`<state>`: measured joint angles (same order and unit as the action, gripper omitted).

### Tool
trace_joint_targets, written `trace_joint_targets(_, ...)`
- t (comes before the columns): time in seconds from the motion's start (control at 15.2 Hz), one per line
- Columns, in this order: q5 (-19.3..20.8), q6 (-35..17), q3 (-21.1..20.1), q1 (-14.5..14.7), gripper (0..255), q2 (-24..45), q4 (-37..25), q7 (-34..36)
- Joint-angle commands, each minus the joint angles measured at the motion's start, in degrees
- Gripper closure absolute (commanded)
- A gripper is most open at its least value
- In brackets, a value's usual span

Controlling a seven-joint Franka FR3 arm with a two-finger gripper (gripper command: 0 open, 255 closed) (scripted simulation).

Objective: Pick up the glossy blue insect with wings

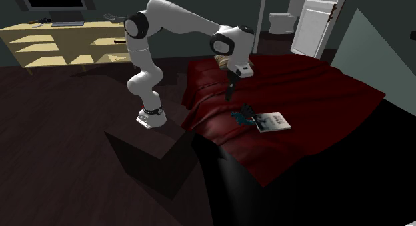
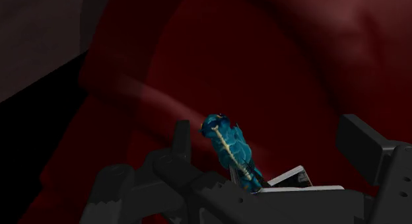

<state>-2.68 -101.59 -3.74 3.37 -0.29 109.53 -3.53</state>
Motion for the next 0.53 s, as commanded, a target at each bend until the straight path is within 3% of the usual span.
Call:
trace_joint_targets(0.0, 0.5, 0.3, -0.4, 0.4, 0, 5.2, -5.2, -0.1)
trace_joint_targets(0.26, 1.7, 1.9, -1.0, 1.3, 0, 15.2, -16.0, -0.1)
trace_joint_targets(0.46, 1.7, 0.6, -1.0, 1.4, 0, 16.0, -15.5, -0.2)
